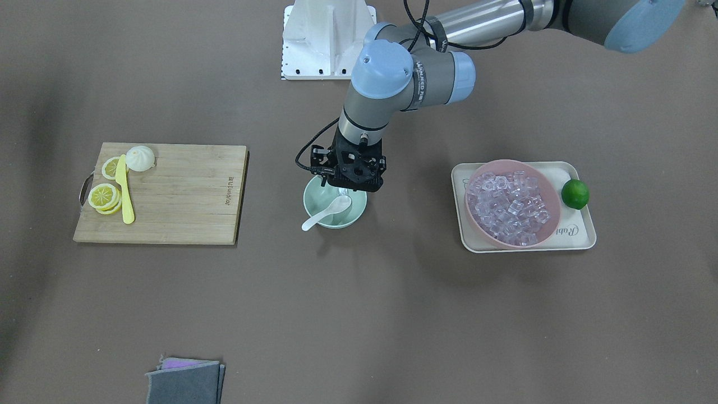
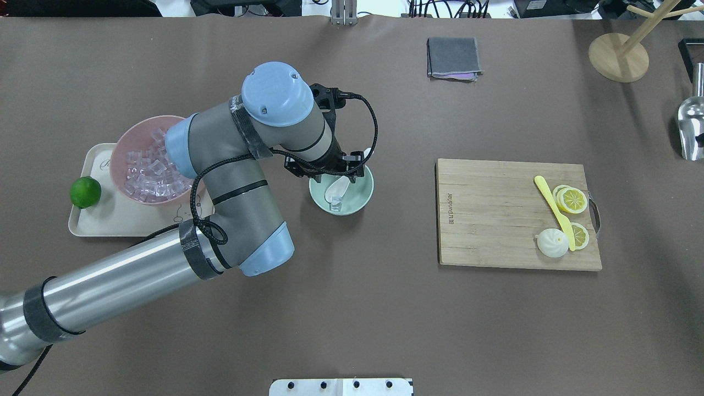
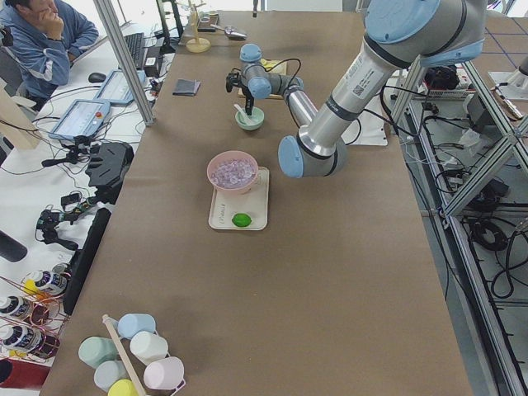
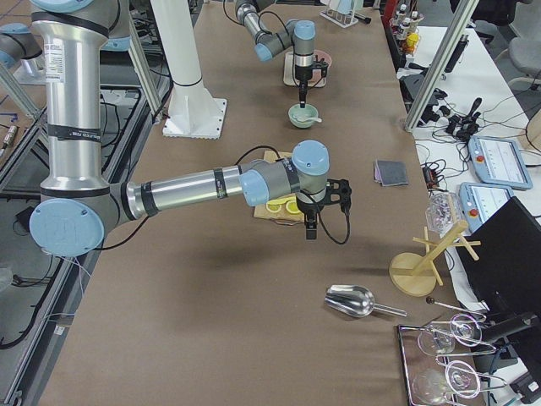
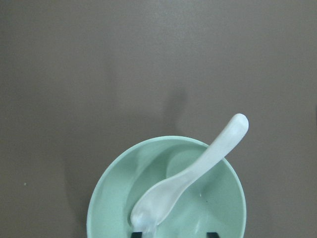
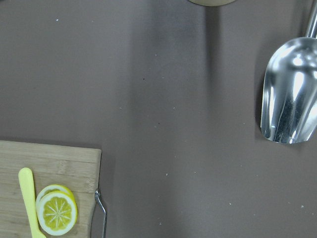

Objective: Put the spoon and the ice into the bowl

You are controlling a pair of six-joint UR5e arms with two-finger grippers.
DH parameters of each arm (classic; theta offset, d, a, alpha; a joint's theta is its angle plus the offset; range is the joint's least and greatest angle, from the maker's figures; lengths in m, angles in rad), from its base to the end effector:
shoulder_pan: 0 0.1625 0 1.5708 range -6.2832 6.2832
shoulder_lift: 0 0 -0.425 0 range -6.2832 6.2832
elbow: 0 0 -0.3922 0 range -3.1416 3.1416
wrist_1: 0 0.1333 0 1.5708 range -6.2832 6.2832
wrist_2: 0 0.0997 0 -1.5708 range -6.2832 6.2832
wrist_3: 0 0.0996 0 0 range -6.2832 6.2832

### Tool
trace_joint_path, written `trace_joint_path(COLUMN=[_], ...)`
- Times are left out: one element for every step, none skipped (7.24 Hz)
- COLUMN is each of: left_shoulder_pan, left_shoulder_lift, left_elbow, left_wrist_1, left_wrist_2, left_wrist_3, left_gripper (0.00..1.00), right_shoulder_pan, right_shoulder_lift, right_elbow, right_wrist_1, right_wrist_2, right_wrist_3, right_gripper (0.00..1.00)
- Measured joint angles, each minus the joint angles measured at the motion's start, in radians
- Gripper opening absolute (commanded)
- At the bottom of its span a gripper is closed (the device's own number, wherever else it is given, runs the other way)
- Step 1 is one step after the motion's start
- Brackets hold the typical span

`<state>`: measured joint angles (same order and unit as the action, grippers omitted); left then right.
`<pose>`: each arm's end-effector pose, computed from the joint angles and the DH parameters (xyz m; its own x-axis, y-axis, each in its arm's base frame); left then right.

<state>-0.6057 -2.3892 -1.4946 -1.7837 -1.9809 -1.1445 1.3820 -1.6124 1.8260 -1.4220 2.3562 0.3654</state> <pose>0.5481 -0.4934 0.1592 0.5375 0.0890 -0.8385 0.0354 0.9912 0.1279 -0.0290 -0.4870 0.5345 0.6675 -0.0257 0.7442 -0.0675 0.9932 0.0949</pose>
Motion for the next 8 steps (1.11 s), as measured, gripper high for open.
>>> trace_joint_path(left_shoulder_pan=[-0.056,-0.155,-0.279,-0.414,-0.547,-0.660,-0.749,-0.815], left_shoulder_lift=[0.067,0.173,0.288,0.387,0.477,0.555,0.622,0.682], left_elbow=[-0.060,-0.141,-0.222,-0.270,-0.281,-0.269,-0.250,-0.238], left_wrist_1=[0.030,0.084,0.162,0.239,0.287,0.305,0.307,0.304], left_wrist_2=[-0.019,-0.062,-0.103,-0.140,-0.185,-0.229,-0.257,-0.270], left_wrist_3=[0.052,0.176,0.350,0.558,0.776,0.958,1.091,1.194], left_gripper=[0.98,0.98,0.98,0.98,0.98,0.98,0.98,0.98], right_shoulder_pan=[0.000,0.000,0.000,0.004,0.012,0.020,0.034,0.053], right_shoulder_lift=[0.002,0.004,0.005,0.005,0.005,0.007,0.009,0.010], right_elbow=[-0.001,-0.003,-0.004,-0.003,-0.008,-0.015,-0.018,-0.019], right_wrist_1=[0.000,-0.001,-0.001,0.000,-0.004,-0.012,-0.019,-0.024], right_wrist_2=[0.000,0.000,-0.001,-0.001,0.000,0.000,0.001,0.003], right_wrist_3=[-0.001,-0.002,-0.003,-0.017,-0.058,-0.104,-0.133,-0.153], right_gripper=[1.00,1.00,1.00,1.00,1.00,1.00,1.00,1.00])
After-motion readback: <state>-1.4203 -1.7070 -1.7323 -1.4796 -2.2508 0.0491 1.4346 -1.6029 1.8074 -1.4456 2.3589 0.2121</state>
